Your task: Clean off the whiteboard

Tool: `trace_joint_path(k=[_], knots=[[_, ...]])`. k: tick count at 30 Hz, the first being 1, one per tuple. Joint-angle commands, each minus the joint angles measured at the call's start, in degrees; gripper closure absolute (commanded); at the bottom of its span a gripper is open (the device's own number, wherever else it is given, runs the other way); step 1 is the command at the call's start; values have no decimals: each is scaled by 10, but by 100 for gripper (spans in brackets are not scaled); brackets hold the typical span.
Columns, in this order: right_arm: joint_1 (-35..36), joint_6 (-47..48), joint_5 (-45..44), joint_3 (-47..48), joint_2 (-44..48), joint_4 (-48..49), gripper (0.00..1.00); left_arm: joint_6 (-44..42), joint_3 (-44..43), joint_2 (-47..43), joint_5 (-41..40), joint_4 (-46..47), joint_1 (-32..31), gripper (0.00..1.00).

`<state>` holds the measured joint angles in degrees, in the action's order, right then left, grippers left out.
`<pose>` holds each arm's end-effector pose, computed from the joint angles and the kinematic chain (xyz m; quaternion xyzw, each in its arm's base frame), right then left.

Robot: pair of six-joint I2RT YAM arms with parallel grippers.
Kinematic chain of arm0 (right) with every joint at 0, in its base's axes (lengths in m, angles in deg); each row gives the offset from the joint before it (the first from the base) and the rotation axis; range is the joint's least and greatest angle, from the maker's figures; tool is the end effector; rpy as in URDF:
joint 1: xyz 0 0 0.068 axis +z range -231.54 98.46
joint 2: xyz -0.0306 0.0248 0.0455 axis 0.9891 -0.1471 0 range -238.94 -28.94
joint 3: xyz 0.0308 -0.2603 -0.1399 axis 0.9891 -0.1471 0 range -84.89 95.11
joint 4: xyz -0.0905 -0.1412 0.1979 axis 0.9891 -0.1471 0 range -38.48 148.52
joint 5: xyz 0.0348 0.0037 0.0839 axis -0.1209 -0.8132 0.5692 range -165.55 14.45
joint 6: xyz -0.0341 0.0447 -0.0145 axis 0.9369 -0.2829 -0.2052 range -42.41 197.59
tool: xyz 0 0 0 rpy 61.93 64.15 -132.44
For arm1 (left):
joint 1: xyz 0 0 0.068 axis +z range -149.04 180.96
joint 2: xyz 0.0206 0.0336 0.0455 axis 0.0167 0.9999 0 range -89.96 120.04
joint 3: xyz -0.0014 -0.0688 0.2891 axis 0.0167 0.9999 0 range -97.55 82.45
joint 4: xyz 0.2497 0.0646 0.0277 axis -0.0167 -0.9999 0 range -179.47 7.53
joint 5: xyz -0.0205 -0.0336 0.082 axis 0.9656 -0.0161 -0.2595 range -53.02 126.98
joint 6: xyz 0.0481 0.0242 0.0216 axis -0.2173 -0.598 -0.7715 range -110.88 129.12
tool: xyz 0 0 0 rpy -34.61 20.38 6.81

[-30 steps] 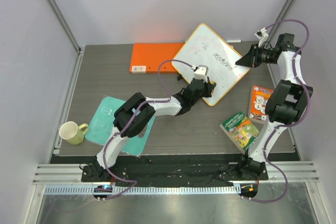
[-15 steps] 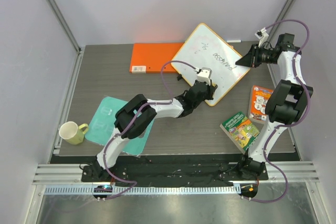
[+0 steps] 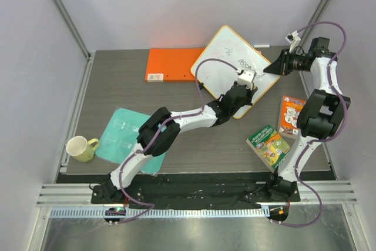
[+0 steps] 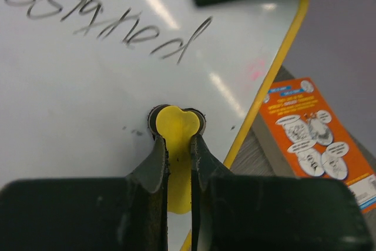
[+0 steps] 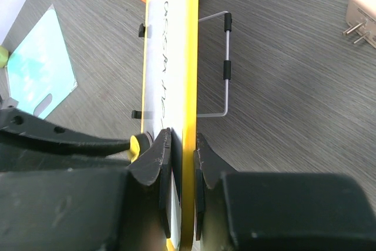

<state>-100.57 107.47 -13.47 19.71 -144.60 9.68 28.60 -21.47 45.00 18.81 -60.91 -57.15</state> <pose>0.4298 -0.1093 0.3055 -0.2115 0.8111 0.3612 0.4086 0.3149 -0.4816 0.2256 0.1529 0.7449 -0.3059 0.5729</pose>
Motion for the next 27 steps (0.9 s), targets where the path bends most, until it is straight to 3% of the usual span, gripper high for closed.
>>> trace_joint_path(k=[1, 16, 27], knots=[[27, 81, -59, 2, 3, -34, 99, -14, -94, 69, 56, -31, 0, 100], [27, 87, -64, 7, 5, -47, 99, -7, -197, 138, -13, 8, 52, 100], [27, 90, -63, 13, 7, -54, 99, 4, -153, 124, -44, 2, 108, 100]])
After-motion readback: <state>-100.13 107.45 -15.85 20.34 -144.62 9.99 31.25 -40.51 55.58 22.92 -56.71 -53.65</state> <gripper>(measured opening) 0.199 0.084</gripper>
